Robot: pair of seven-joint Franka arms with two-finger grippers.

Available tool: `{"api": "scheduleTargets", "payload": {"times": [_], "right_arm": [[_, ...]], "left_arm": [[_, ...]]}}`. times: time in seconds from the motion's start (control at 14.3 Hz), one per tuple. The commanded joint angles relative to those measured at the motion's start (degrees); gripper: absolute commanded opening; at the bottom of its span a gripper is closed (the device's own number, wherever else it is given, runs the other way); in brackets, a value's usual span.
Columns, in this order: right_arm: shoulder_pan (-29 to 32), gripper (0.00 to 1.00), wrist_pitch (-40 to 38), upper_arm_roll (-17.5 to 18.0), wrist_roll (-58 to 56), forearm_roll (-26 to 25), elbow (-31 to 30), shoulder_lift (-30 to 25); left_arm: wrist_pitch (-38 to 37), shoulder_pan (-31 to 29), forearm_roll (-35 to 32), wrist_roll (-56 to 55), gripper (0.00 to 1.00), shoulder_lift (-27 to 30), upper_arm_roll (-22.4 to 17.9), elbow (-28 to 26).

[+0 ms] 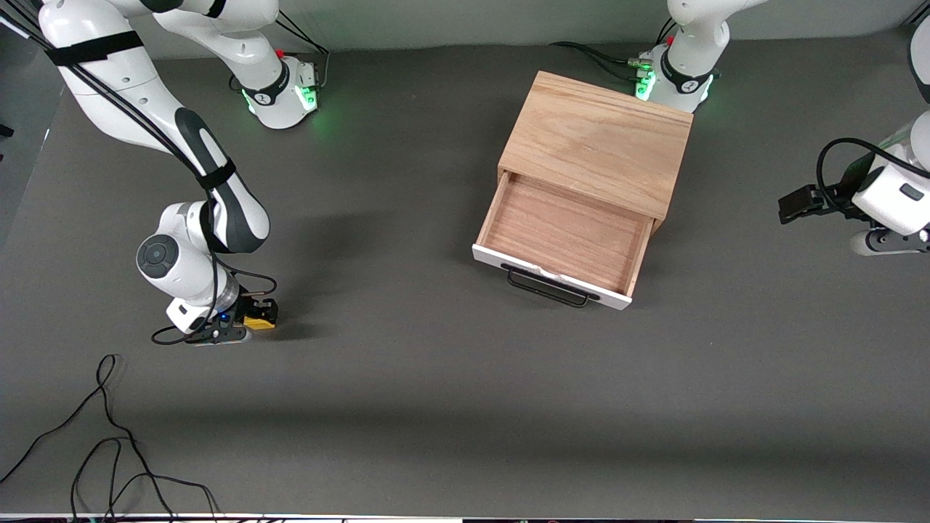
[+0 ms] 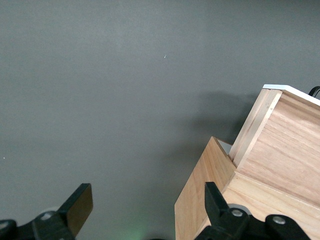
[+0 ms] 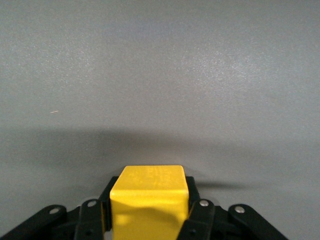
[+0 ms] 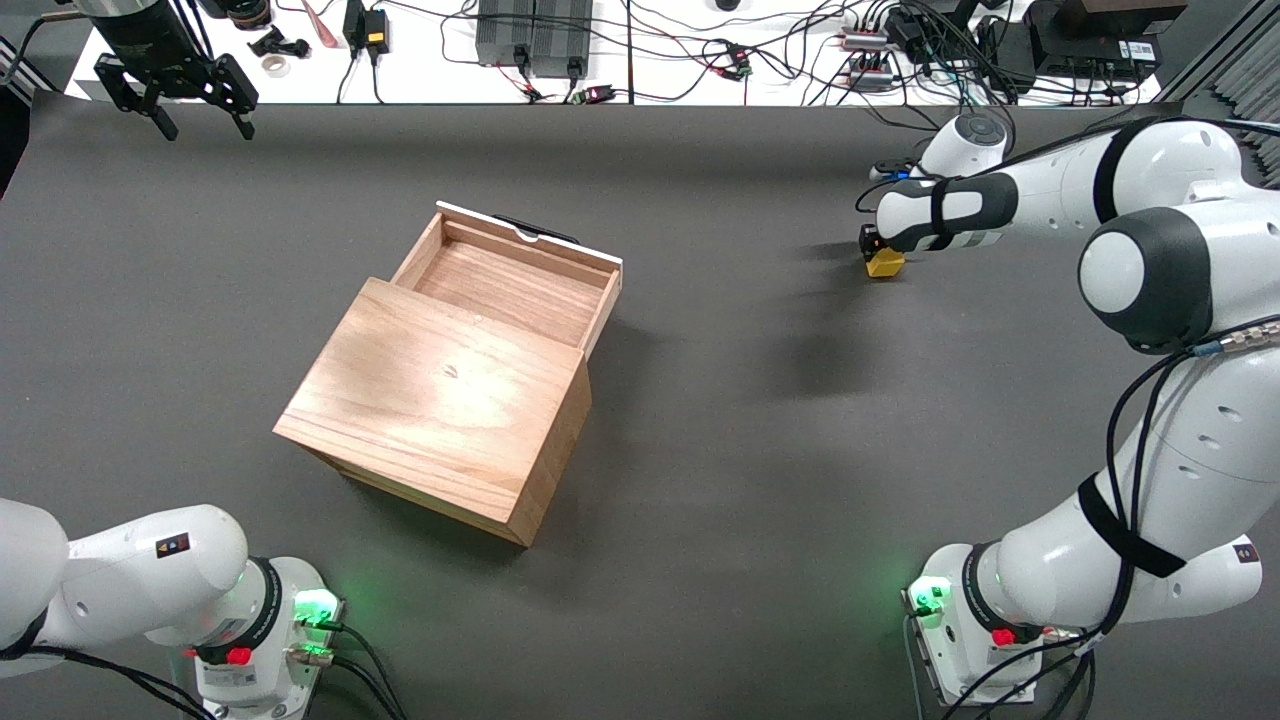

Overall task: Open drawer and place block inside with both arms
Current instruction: 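Lower the right gripper onto the yellow cube and grasp it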

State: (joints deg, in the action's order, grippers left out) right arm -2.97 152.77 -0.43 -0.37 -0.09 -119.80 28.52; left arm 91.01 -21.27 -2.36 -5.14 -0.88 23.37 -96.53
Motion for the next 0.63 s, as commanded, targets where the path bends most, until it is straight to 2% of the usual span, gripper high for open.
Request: {"api": "scheduleTargets", "payload": {"times": [0.0, 0.07, 0.14, 0.28, 0.35, 0.42, 0.56], "right_arm": [[-0.7, 0.19, -0.8, 0.2, 1.2, 0.3, 0.4, -1.6], [-0.8, 0.19, -2.5, 0.7, 1.3, 0.3, 1.0, -2.5], [-0.9, 0.19, -5.3, 1.1, 2.2, 0.3, 3.0, -3.7], [-3.0, 0.19, -16.6, 1.1, 5.2, 0.4, 9.1, -5.9], [-4.0, 0.19, -23.2, 1.1, 7.1, 0.4, 13.1, -6.6], [-5.2, 0.19, -29.1, 1.1, 9.0, 0.4, 17.4, -6.8], [-8.4, 0.19, -41.8, 1.1, 14.7, 1.3, 28.0, -6.6]], "left_arm": [[1.6, -0.7, 0.1, 2.9, 1.0, 1.9, -0.3, -1.5], [1.7, 0.2, 0.2, 3.4, 1.0, 1.7, -0.8, -0.9], [1.3, 3.3, 0.2, 3.5, 1.0, 1.3, -4.5, 0.0], [1.4, 16.5, 0.2, 3.4, 1.0, 1.0, -17.5, 0.8], [1.5, 21.4, 0.2, 3.3, 1.0, 0.9, -22.0, 1.1], [1.3, 22.8, 0.1, 3.3, 1.0, 0.9, -23.5, 1.2], [1.1, 22.8, 0.1, 3.3, 1.0, 1.0, -23.5, 1.3]]}}
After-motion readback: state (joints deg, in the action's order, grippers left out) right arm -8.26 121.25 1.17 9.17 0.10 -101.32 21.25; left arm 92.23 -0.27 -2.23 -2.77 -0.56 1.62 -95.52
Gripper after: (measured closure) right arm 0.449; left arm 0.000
